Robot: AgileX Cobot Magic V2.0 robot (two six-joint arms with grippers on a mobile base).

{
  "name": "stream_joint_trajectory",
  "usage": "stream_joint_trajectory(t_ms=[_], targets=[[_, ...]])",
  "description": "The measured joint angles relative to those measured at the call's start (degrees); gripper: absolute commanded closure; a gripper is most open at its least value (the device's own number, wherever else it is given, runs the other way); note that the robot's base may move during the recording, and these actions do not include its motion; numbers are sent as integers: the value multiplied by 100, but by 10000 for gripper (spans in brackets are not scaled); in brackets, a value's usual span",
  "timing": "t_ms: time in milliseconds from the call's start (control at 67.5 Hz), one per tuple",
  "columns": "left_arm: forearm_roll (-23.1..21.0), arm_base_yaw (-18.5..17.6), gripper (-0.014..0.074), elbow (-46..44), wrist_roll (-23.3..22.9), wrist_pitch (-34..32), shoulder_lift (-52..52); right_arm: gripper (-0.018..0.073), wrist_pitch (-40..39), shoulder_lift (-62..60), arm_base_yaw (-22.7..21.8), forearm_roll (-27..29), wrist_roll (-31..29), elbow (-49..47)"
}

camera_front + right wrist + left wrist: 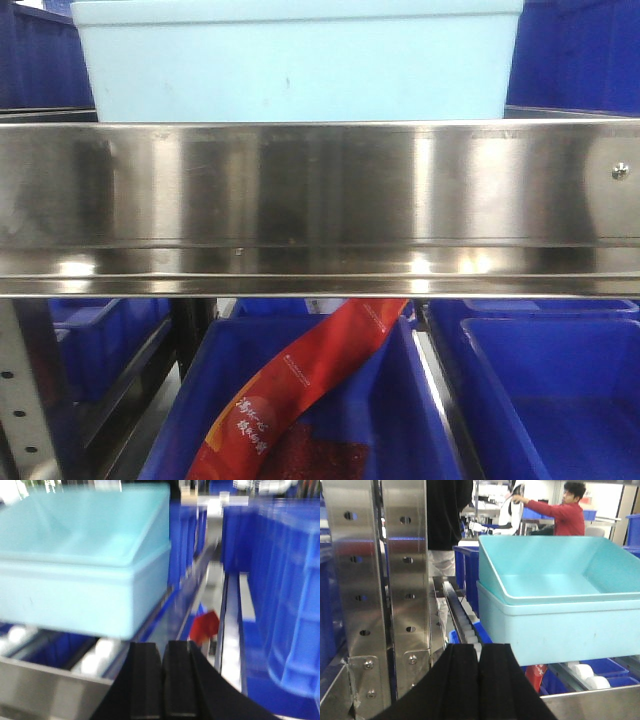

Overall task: Move two blue bins to right shelf middle
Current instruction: 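Open both grippers and pull them back from the teal bin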

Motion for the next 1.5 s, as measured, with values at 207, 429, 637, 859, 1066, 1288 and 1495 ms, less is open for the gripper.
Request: stream_joint_trajectory(t_ms=[207, 429, 637, 859, 1066, 1288, 1495], targets=[[0, 0, 707, 9, 0, -9, -21, 720, -84, -185, 0, -12, 0, 0], [0, 0, 707, 9, 0, -13, -21, 720, -84, -185, 0, -12, 0, 0], [0, 0, 707, 9, 0, -13, -21, 720, -84, -185, 0, -12, 0, 0], [-273, 36, 707, 13, 42, -23, -21, 720, -84, -185, 0, -12, 0, 0], [-994, 980, 707, 429, 986, -157, -234, 720, -94, -185, 0, -12, 0, 0], [-1101, 1378, 707, 1880, 1124, -1060, -594, 720, -106, -185, 0, -12, 0, 0], [-1186, 1378, 707, 2500, 1124, -1551, -594, 720, -127, -185, 0, -12, 0, 0]])
